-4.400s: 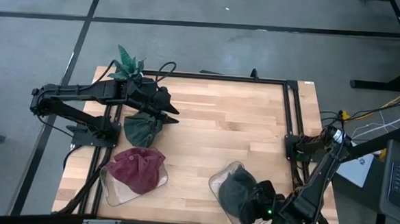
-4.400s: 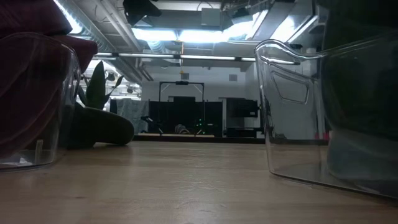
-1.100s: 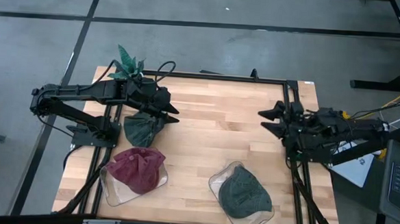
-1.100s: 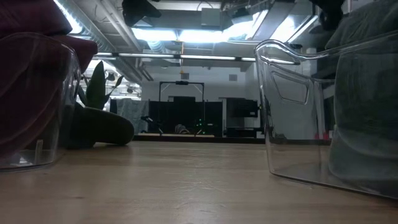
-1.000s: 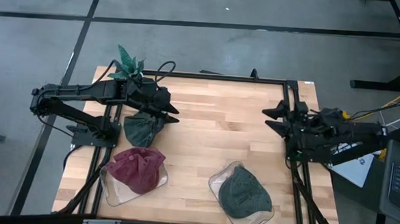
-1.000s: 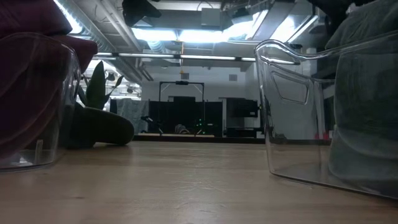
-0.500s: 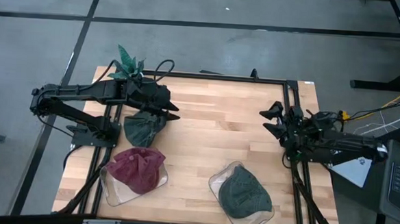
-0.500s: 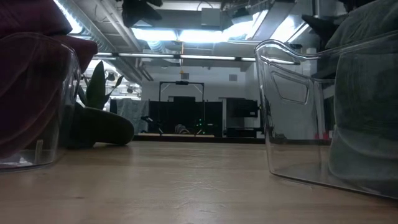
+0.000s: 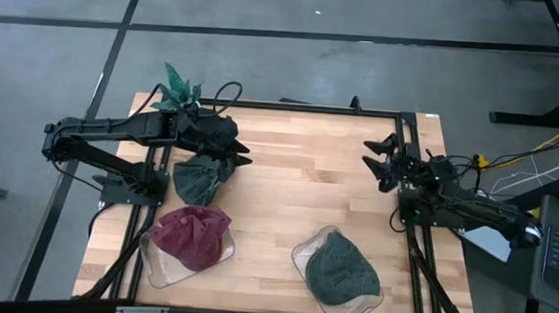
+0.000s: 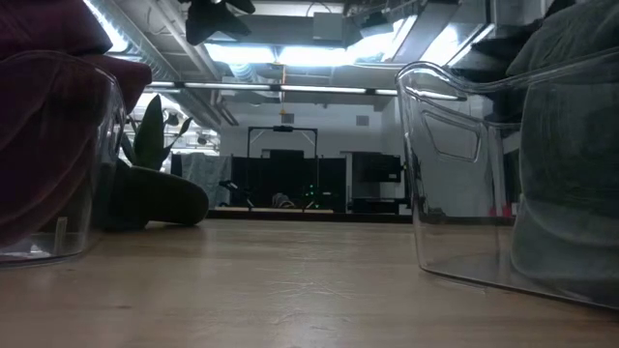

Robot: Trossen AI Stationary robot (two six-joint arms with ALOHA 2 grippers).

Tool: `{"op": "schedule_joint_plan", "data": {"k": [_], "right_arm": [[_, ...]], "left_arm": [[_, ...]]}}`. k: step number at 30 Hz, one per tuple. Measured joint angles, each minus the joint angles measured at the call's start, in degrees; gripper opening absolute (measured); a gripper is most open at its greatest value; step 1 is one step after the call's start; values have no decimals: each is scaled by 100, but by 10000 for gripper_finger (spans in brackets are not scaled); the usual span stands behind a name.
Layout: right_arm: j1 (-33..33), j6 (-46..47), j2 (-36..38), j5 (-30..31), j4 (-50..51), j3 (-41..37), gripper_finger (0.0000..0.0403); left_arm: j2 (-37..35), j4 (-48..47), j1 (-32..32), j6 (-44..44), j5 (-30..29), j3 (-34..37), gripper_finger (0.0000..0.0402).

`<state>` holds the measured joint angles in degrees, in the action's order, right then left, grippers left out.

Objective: Pick & Place hat
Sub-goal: Put the black cap into the right transparent bin

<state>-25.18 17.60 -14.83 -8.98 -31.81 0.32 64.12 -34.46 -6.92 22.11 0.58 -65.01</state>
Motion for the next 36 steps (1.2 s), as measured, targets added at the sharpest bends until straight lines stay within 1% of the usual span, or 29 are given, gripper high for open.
{"op": "schedule_joint_plan", "data": {"k": [2,8,10,13,15,22,25,28,31,36], "right_arm": [[-108,-30,0,163,289,0,275],[-300,-117,0,253,1622,2,275],[-327,-163,0,522,1998,2,275],[-326,-328,0,1171,2678,4,275],[-326,-384,-7,1494,3013,4,275],[-322,-618,-13,1546,3047,42,275],[-322,-401,-13,1546,3049,42,275],[-322,-96,-13,1544,3049,42,275],[-322,228,-13,1545,3049,42,275],[-322,584,-13,1546,3049,42,275]], "left_arm": [[0,0,0,133,0,0,171],[0,2,0,280,2,0,171],[0,2,0,278,-12,0,172],[0,7,0,285,-109,0,173],[0,47,0,374,-105,0,172],[0,94,0,1011,-111,0,171],[0,98,0,1321,-106,0,171],[0,26,0,1135,-105,0,171],[0,-320,-7,823,-101,0,171],[46,-1555,-76,860,-213,0,171]]}}
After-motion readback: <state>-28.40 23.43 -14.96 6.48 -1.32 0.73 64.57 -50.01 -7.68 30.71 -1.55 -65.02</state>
